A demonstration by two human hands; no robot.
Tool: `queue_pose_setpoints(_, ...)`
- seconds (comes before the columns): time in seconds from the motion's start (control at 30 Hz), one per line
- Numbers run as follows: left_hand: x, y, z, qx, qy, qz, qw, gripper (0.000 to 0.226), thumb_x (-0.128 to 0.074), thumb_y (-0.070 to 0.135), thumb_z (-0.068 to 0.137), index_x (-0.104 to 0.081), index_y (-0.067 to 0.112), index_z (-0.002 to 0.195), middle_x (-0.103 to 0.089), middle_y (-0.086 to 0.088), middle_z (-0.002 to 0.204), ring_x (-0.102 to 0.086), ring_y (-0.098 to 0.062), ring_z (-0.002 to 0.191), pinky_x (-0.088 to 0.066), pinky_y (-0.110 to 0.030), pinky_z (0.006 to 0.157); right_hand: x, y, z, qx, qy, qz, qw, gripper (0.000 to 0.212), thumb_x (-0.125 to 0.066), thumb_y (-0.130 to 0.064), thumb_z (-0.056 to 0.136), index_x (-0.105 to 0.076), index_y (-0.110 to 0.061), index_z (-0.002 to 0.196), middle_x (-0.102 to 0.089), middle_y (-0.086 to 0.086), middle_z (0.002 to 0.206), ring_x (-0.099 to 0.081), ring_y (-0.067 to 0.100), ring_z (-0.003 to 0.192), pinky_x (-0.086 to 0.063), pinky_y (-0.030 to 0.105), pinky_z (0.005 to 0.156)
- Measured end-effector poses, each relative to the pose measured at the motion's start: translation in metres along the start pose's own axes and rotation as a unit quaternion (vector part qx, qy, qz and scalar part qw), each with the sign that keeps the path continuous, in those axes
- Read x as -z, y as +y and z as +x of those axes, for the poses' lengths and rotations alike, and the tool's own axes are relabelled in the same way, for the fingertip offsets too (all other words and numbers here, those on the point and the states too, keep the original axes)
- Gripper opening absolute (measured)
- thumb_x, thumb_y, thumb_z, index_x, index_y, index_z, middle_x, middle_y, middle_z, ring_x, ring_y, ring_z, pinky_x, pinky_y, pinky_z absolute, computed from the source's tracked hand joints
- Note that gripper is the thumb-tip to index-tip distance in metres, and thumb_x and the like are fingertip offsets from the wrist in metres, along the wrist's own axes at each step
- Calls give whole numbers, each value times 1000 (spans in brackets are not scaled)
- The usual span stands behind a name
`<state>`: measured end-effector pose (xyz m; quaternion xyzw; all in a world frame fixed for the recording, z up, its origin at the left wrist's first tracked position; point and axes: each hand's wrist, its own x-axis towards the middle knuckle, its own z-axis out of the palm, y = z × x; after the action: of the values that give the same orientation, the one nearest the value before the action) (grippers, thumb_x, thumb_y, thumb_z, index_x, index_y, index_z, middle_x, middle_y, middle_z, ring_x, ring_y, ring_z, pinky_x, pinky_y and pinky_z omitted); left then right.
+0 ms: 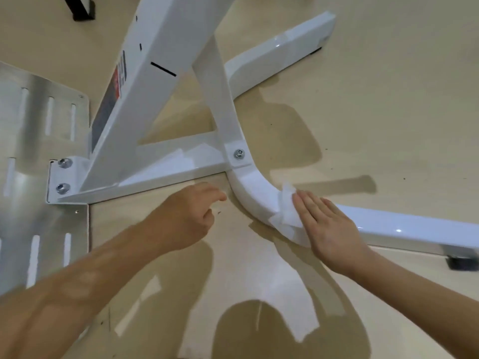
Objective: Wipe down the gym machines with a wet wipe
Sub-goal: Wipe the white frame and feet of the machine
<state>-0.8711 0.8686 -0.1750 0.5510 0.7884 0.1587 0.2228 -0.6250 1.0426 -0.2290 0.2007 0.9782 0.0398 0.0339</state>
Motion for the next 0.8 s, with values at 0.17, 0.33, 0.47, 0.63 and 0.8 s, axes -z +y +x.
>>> queue_pose_setpoints(0.17, -38, 3, 16, -66, -13, 72, 995, 70, -50, 0, 79, -37, 15, 146, -29, -9, 155, -30, -29, 139, -33, -41, 112, 17, 8, -9, -47, -65, -43, 996, 61, -25, -5, 76, -58, 8, 125, -61, 26, 124, -65, 37, 109, -53, 45, 86)
queue_pose_setpoints(0.33, -43, 15, 41, -109, 26, -3, 994, 53, -54, 11, 89, -45, 19, 140, -39, -3, 149, -39, -24, 134, -35, -38, 108, 40, -44, 53, -5, -92, 140, 986, 56, -25, -16, 91, -42, -8, 144, -36, 11, 154, -40, 33, 136, -42, 40, 105)
queue_pose_setpoints(0.47, -21, 36, 49, -19, -55, -285, 957, 37, -70, 39, 83, -58, 33, 118, -61, 17, 119, -58, -4, 108, -44, -24, 90, 87, -27, 55, -165, -110, 468, 861, 32, -50, -7, 89, -74, -14, 108, -74, 6, 104, -68, 24, 97, -53, 32, 83)
queue_pose_setpoints(0.63, -13, 50, 58, 56, -121, -438, 889, 17, -74, 17, 83, -69, 20, 99, -75, -1, 89, -71, -14, 80, -52, -28, 79, 102, 0, 47, -313, -179, 616, 700, 28, -55, -9, 76, -67, 6, 96, -64, 26, 86, -57, 30, 75, -45, 38, 70)
queue_pose_setpoints(0.8, -30, 35, 60, 154, -101, -453, 872, 11, -72, 19, 83, -70, 20, 94, -73, 0, 81, -67, -20, 76, -53, -37, 80, 77, -12, 52, -374, -118, 562, 729, 25, -51, -6, 86, -63, -8, 108, -63, 7, 90, -58, 21, 79, -46, 29, 65)
